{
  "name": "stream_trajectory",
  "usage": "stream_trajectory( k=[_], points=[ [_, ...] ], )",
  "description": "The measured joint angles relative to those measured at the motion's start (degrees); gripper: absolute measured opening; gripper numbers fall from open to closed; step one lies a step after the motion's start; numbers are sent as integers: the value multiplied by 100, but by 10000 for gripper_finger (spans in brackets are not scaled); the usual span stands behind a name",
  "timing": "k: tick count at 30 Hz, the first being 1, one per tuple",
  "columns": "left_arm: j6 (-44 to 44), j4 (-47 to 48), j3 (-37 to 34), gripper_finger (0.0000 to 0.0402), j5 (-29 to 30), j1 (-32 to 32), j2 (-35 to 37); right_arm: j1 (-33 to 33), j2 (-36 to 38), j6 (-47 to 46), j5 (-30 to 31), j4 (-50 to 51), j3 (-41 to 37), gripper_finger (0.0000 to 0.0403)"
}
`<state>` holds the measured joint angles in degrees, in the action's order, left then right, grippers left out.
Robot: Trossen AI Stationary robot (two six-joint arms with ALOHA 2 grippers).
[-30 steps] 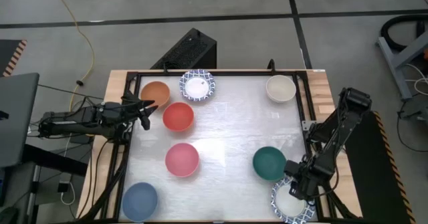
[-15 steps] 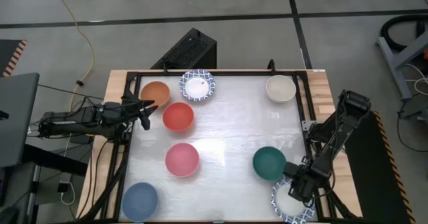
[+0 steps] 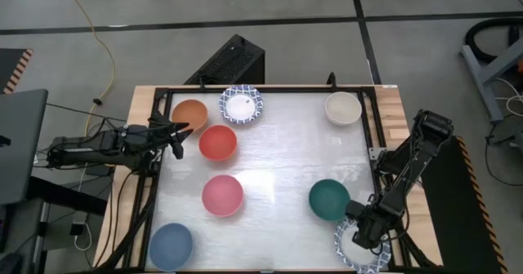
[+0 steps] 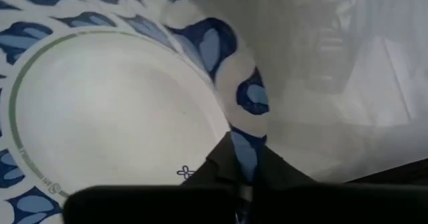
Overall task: Nest bowls inside each other
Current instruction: Stack the white pattern bowl onto the stack of bowls
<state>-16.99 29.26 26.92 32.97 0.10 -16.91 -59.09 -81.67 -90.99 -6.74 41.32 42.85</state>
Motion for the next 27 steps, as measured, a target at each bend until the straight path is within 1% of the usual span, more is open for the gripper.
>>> stream_trajectory(
  k=[3, 5, 18, 27],
  points=[
    [0, 0, 0, 126, 0, 0, 0, -2, -2, 1, -36, -135, -2, 10],
    [0, 0, 0, 126, 0, -1, 1, -4, -2, 1, -44, -181, -2, 7],
    [2, 0, 0, 126, 0, 0, 1, 43, -6, -1, -42, -431, 5, 10],
    [2, 0, 0, 126, 0, -1, 0, 277, -11, 291, 80, -404, 406, 10]
  ],
)
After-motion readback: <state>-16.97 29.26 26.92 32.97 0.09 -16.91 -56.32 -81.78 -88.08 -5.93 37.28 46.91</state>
